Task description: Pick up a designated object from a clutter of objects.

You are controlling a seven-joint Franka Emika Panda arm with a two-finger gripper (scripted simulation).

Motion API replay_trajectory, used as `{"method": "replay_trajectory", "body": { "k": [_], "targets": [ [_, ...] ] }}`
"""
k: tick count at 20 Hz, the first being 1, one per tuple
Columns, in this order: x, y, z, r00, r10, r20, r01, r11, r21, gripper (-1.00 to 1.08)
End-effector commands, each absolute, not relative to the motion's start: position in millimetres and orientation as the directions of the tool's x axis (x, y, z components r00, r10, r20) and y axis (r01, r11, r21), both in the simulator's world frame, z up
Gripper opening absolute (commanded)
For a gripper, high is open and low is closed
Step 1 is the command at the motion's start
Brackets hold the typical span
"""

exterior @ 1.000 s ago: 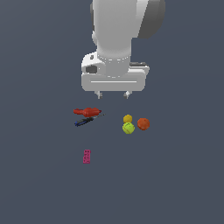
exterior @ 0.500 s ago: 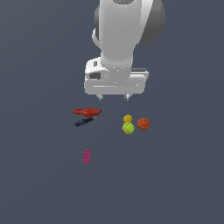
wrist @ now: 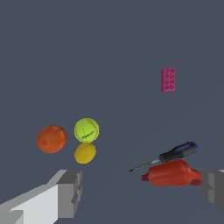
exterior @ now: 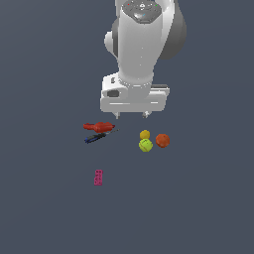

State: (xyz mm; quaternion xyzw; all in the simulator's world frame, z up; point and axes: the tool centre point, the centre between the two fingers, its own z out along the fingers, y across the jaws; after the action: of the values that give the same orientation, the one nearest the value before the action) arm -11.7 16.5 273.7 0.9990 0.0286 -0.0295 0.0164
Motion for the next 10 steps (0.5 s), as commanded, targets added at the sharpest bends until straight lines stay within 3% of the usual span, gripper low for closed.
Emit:
{"method": "replay_trajectory", "body": {
  "k": [1,10],
  "targets": [
    [-13.2,21.6,261.0,0.997,0.061,-0.057,0.062,-0.998,0.031,1.0],
    [-28.5,48.9,194.7,0.996,0.084,-0.038,0.085,-0.996,0.027,1.0]
  ]
}}
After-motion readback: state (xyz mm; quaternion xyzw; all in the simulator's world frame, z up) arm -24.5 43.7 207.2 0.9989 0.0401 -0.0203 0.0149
